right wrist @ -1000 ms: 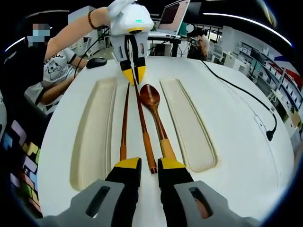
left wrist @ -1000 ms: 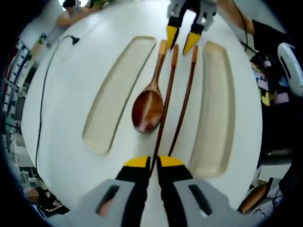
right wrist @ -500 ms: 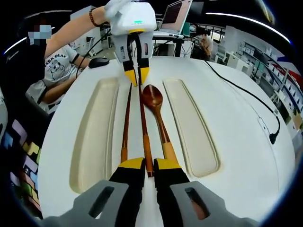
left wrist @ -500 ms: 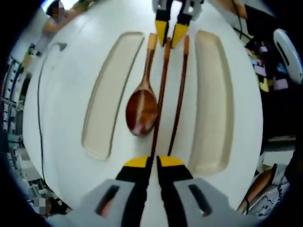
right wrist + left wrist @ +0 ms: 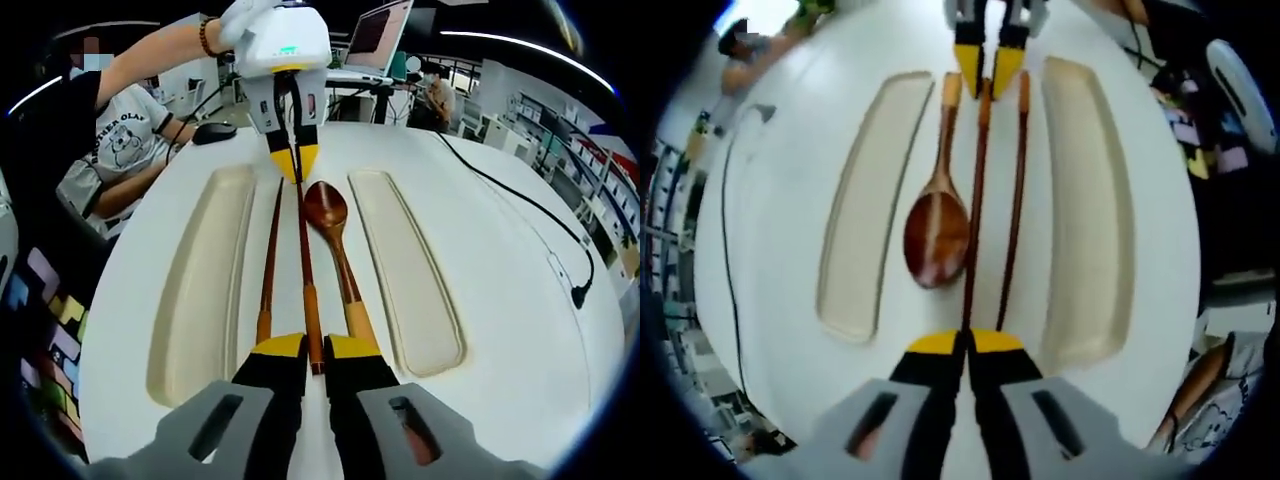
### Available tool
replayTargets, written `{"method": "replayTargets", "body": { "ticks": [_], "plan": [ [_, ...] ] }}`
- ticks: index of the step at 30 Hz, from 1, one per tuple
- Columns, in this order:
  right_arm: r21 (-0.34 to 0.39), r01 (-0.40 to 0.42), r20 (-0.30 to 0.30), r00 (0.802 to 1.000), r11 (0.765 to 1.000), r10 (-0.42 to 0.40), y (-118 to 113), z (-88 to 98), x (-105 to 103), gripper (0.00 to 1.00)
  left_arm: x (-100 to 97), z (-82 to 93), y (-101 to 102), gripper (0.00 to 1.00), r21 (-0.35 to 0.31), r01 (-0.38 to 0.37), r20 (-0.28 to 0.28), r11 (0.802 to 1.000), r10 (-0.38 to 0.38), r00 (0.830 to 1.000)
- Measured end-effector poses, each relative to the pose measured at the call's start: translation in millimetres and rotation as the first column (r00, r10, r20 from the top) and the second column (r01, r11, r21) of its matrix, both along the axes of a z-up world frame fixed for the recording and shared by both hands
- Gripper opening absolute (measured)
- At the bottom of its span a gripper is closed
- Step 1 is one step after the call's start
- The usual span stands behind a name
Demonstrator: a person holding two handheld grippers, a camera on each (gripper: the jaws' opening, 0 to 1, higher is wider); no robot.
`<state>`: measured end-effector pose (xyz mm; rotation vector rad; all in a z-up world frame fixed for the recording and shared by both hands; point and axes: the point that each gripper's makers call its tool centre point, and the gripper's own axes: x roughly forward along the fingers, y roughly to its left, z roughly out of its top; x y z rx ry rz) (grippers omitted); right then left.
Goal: Arrange the utensils inside the cutlery case until each visible utensil rests in its matching compartment.
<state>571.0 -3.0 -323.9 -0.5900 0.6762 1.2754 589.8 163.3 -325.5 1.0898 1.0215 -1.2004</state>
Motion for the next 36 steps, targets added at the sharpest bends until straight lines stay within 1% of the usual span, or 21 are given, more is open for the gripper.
{"method": "replayTargets", "body": {
  "ticks": [1, 3, 7, 9, 11, 18, 22, 24, 28, 33, 36],
  "plan": [
    [0.000, -0.002, 0.000, 1.000, 1.000, 0.002, 0.0, 0.2, -0.4, 0.05, 0.1, -0.1, -0.2, 0.02, -0.003, -0.013, -0.010, 1.000, 0.013, 1.000],
    [0.003, 0.003, -0.001, 1.000, 1.000, -0.003, 0.1, 0.8, -0.2, 0.05, 0.9, 0.0, -0.3, 0.02, -0.006, -0.020, -0.012, 1.000, 0.020, 1.000],
    [0.026, 0.007, 0.002, 1.000, 1.000, -0.007, -0.3, 4.4, 0.4, 0.05, 0.8, 0.1, -0.2, 0.02, -0.007, -0.006, -0.008, 1.000, 0.006, 1.000],
    [0.033, 0.003, 0.006, 1.000, 0.999, -0.004, 0.2, 5.8, 0.5, 0.05, -0.7, 0.2, -0.2, 0.01, -0.007, -0.007, -0.015, 1.000, 0.007, 1.000],
    [0.037, 0.002, 0.013, 1.000, 0.999, -0.002, 0.5, 7.3, 0.2, 0.05, -1.0, 0.9, -0.5, 0.01, -0.006, -0.002, -0.008, 1.000, 0.002, 1.000],
    [0.073, -0.004, 0.038, 0.999, 0.997, 0.002, 2.6, 18.2, -3.1, 0.05, -5.3, 13.2, 2.7, 0.02, -0.023, -0.019, -0.003, 1.000, 0.018, 1.000],
    [0.087, -0.006, 0.049, 0.999, 0.996, 0.002, 3.6, 25.4, -8.2, 0.05, -9.1, 22.7, 3.3, 0.02, -0.033, -0.020, 0.009, 0.999, 0.021, 1.000],
    [0.092, -0.008, 0.058, 0.998, 0.996, 0.003, 3.9, 29.4, -10.8, 0.05, -10.7, 23.3, 3.1, 0.02, -0.036, -0.029, 0.004, 0.999, 0.029, 1.000],
    [0.092, -0.011, 0.071, 0.997, 0.996, 0.004, 3.2, 33.6, -17.1, 0.05, -15.0, 26.6, 2.3, 0.02, -0.027, -0.018, 0.008, 0.999, 0.018, 1.000],
    [0.104, -0.006, 0.068, 0.998, 0.995, -0.001, -1.2, 36.2, -23.9, 0.05, -20.3, 30.8, -2.1, 0.02, -0.045, -0.017, 0.007, 0.999, 0.017, 1.000],
    [0.109, -0.006, 0.073, 0.997, 0.994, -0.002, -4.0, 38.1, -27.5, 0.05, -24.7, 32.1, -5.2, 0.02, -0.038, -0.012, 0.017, 0.999, 0.013, 1.000]
  ]
}}
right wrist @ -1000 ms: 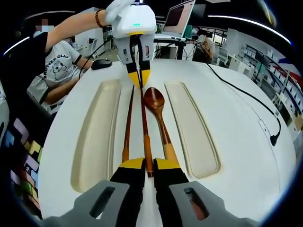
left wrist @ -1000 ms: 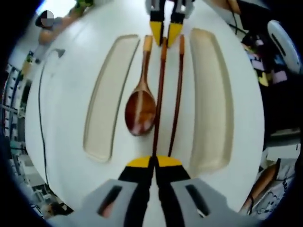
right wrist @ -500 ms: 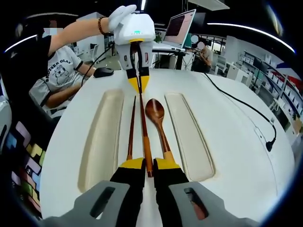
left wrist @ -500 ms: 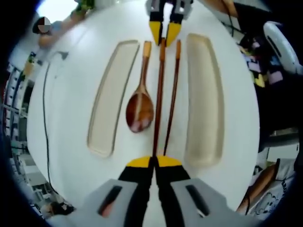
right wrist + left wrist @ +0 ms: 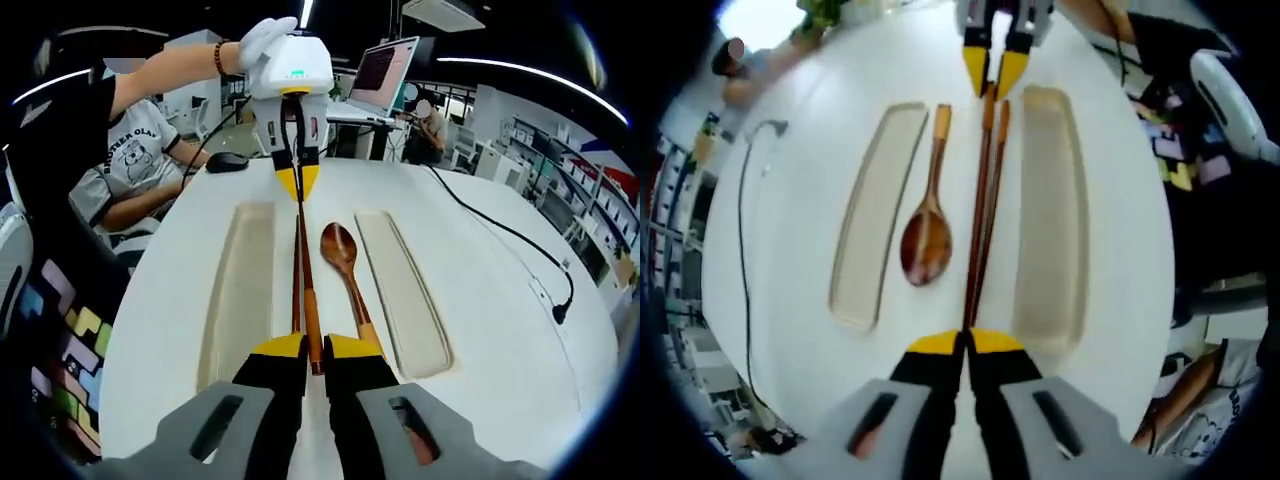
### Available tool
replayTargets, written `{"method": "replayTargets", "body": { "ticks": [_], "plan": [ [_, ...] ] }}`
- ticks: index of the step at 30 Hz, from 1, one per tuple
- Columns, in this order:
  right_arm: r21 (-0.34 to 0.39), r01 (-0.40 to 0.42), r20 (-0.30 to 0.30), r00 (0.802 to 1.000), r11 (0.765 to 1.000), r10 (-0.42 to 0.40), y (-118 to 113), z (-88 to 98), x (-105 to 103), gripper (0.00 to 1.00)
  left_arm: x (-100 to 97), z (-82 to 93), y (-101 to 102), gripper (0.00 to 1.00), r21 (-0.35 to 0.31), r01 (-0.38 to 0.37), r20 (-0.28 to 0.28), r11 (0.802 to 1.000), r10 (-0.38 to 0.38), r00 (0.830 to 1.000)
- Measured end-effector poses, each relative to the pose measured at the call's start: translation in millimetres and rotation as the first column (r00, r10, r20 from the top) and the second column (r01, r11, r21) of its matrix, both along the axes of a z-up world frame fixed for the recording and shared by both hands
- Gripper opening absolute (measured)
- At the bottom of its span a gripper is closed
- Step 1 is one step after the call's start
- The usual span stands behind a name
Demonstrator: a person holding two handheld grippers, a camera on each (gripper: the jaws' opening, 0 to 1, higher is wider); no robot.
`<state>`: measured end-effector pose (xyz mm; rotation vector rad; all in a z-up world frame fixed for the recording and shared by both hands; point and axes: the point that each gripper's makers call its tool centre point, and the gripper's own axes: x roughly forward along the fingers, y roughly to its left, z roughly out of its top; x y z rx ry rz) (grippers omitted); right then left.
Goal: Arrange the utensils inside the cutlery case until each visible utensil rests in its matching compartment.
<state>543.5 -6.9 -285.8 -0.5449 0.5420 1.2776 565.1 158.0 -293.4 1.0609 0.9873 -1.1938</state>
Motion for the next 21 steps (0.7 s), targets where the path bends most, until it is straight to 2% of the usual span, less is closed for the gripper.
{"method": "replayTargets", "body": {
  "ticks": [13, 21],
  "plan": [
    [0.009, -0.014, 0.010, 1.000, 1.000, 0.013, -9.2, 2.6, -24.8, 0.05, -28.5, 4.7, -9.4, 0.02, 0.003, 0.032, -0.017, 0.999, -0.032, 0.999],
    [0.004, -0.023, 0.001, 1.000, 1.000, 0.023, -9.3, 0.2, -31.3, 0.05, -41.0, -1.1, -11.5, 0.02, -0.016, 0.025, -0.041, 1.000, -0.026, 0.999]
  ]
}}
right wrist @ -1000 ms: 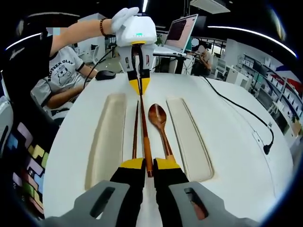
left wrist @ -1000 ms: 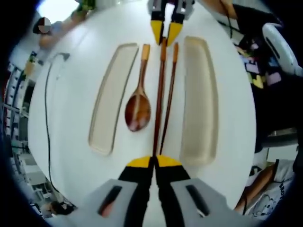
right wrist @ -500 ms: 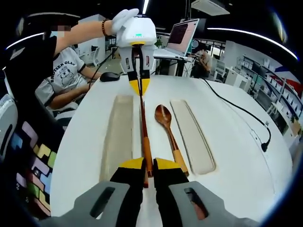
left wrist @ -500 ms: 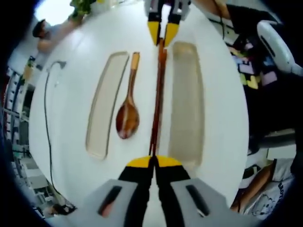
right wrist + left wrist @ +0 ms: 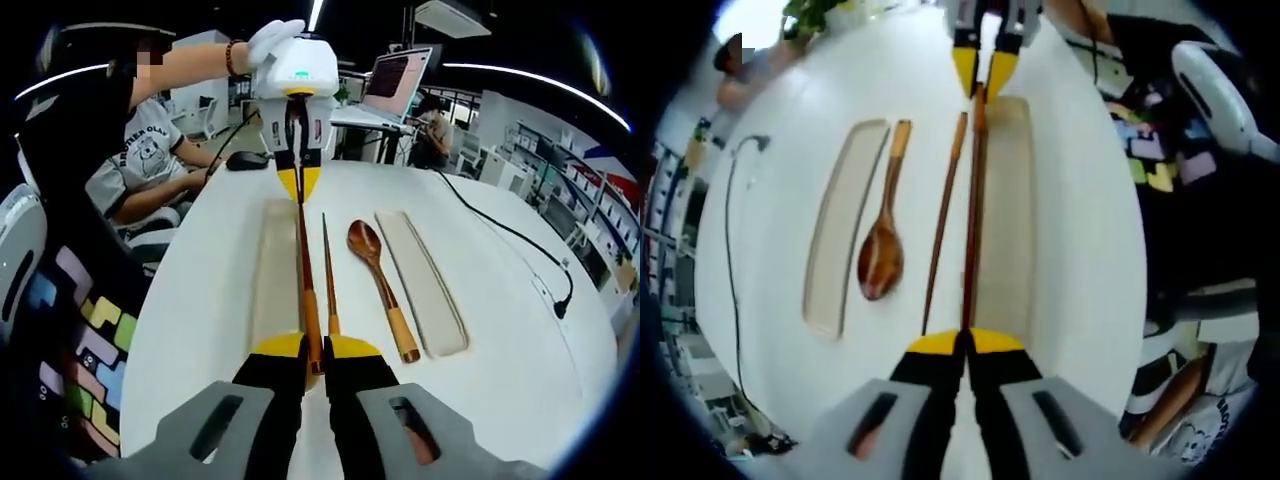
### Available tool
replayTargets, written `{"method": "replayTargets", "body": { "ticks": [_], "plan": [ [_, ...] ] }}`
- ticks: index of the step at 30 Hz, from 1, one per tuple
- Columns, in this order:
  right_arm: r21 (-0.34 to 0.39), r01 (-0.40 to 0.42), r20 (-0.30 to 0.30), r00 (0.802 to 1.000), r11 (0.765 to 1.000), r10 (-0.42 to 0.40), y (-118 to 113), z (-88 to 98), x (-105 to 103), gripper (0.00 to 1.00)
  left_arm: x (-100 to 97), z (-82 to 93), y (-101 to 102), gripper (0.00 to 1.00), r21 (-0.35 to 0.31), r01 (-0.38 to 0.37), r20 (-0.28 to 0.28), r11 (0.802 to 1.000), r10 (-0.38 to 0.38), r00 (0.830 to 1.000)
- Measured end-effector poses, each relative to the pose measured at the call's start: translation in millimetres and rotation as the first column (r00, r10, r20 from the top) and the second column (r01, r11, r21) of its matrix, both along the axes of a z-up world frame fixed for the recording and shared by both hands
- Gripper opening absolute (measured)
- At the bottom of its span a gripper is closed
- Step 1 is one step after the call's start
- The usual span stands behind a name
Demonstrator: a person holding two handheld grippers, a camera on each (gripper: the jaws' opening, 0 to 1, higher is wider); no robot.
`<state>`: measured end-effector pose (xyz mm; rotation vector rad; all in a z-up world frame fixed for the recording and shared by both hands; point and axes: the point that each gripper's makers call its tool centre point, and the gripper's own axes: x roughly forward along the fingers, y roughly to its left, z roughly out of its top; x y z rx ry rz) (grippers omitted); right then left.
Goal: Arrange the utensils inside the cutlery case until each visible utensil rests in its matching compartment.
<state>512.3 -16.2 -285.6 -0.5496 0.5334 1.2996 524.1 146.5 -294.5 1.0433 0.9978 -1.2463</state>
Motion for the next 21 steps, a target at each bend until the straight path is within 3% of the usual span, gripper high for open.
{"method": "replayTargets", "body": {
  "ticks": [21],
  "plan": [
    [-0.029, 0.005, -0.078, 0.997, 1.000, -0.007, -2.5, -15.9, -6.6, 0.05, -3.0, -10.7, -1.6, 0.02, -0.040, 0.036, -0.023, 0.999, -0.037, 0.999]
  ]
}}
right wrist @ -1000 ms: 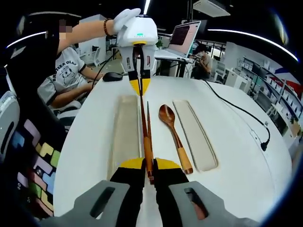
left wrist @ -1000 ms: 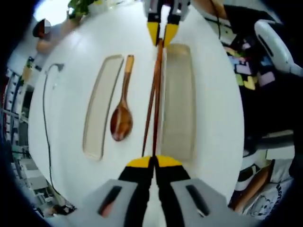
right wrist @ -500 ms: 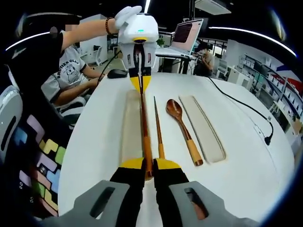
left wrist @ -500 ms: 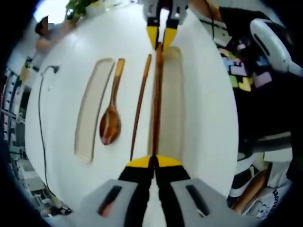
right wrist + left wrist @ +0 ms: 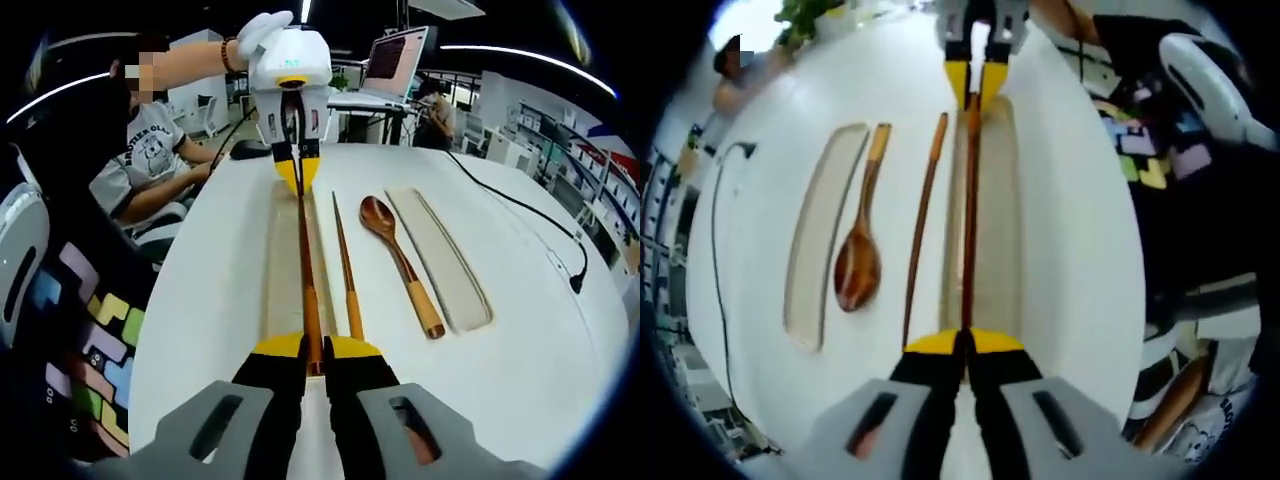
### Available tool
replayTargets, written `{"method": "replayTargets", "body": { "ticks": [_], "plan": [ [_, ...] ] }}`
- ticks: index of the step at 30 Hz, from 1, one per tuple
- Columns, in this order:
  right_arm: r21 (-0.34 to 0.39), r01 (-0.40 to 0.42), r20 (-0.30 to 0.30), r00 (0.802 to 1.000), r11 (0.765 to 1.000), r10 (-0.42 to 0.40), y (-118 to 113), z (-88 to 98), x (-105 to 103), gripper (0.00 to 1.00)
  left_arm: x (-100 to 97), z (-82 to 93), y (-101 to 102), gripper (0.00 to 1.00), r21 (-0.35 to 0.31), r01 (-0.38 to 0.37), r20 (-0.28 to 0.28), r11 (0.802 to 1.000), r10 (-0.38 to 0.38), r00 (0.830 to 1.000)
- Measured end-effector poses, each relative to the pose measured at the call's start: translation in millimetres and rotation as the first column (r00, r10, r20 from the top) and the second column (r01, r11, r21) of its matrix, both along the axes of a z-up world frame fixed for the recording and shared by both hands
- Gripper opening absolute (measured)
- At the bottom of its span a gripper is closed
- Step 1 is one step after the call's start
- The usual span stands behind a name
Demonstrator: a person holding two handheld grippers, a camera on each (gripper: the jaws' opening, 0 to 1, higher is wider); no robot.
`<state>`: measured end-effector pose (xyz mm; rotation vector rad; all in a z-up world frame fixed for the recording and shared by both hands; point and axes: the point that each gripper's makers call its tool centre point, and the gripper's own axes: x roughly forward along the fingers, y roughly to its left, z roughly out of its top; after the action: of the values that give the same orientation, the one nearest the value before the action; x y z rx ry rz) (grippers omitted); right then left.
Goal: Arrange the utensils inside the cutlery case until each visible utensil rests in its matching compartment.
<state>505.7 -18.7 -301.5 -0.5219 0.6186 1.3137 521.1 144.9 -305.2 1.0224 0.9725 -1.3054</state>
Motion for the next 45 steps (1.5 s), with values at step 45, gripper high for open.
{"method": "replayTargets", "body": {
  "ticks": [45],
  "plan": [
    [0.060, 0.029, 0.060, 0.998, 0.998, -0.033, 5.4, 16.0, 6.3, 0.07, 9.3, 9.4, -6.6, 0.03, -0.078, -0.020, 0.047, 0.997, 0.024, 0.999]
  ]
}}
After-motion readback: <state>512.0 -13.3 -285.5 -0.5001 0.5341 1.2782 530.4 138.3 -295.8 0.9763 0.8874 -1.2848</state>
